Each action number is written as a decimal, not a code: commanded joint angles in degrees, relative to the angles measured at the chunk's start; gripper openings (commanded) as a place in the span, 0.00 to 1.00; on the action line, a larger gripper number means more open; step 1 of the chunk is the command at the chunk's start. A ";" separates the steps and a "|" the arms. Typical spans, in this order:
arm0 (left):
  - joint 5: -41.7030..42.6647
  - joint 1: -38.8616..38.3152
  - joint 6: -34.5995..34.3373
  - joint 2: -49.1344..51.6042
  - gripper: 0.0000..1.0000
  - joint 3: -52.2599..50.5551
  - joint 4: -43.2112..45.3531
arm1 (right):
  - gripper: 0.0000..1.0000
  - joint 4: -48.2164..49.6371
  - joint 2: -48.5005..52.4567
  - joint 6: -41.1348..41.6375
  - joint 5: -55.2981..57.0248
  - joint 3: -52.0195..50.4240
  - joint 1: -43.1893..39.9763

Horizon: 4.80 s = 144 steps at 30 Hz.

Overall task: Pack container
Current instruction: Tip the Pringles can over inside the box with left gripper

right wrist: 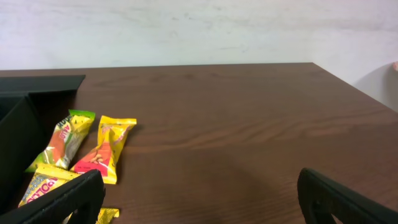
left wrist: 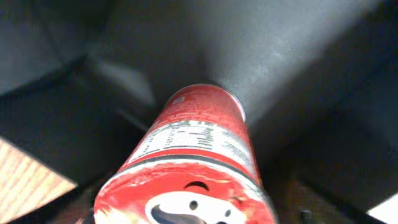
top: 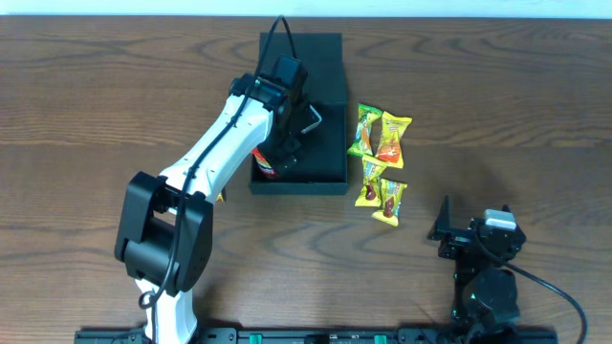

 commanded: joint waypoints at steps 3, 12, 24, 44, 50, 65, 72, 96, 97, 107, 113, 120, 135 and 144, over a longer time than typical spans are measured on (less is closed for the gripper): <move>-0.70 0.48 0.81 0.33 0.71 -1.25 -0.22 | 0.99 -0.44 -0.20 0.15 0.72 0.07 -0.20; -0.11 0.48 -3.04 0.26 0.75 -0.83 2.36 | 0.99 -0.44 -0.20 0.15 0.74 0.04 -0.20; 23.32 2.16 -14.29 0.22 0.73 4.50 7.61 | 0.99 -0.44 -0.20 0.15 0.74 0.07 -0.20; 5.11 3.37 -4.28 -0.24 0.96 3.10 -1.31 | 0.99 -0.44 -0.20 0.15 0.74 0.07 -0.20; 6.34 3.37 -4.11 0.98 0.95 2.32 -1.18 | 0.99 -0.46 -0.20 0.15 0.74 0.07 -0.20; 8.90 3.37 -3.98 1.33 0.80 -0.15 -1.20 | 0.99 -0.44 -0.20 0.15 0.74 0.07 -0.20; 10.43 3.37 -4.44 1.33 0.71 -0.15 -0.94 | 0.99 -0.44 -0.20 0.15 0.74 0.04 -0.20; 29.42 3.91 -28.48 1.36 0.63 -0.48 13.03 | 0.99 -0.44 -0.20 0.15 0.74 0.07 -0.20; 29.70 4.17 -29.42 1.33 0.63 -0.74 13.20 | 0.99 -0.44 -0.20 0.15 0.74 0.07 -0.20; 33.79 6.47 -35.36 1.40 0.64 -4.48 15.76 | 0.99 -0.44 -0.20 0.15 0.74 0.07 -0.20; 33.64 6.49 -36.96 1.40 0.65 -6.73 15.91 | 0.99 -0.44 -0.20 0.15 0.74 0.07 -0.20; 35.58 6.54 -39.06 1.38 0.65 -7.43 17.81 | 0.99 -0.44 -0.20 0.15 0.74 0.07 -0.20; 36.74 7.50 -44.74 1.40 0.65 -8.50 20.68 | 0.99 -0.44 -0.20 0.15 0.74 0.04 -0.20; 30.32 7.50 -44.19 1.40 0.72 -9.25 15.93 | 0.99 -0.44 -0.20 0.15 0.74 0.07 -0.20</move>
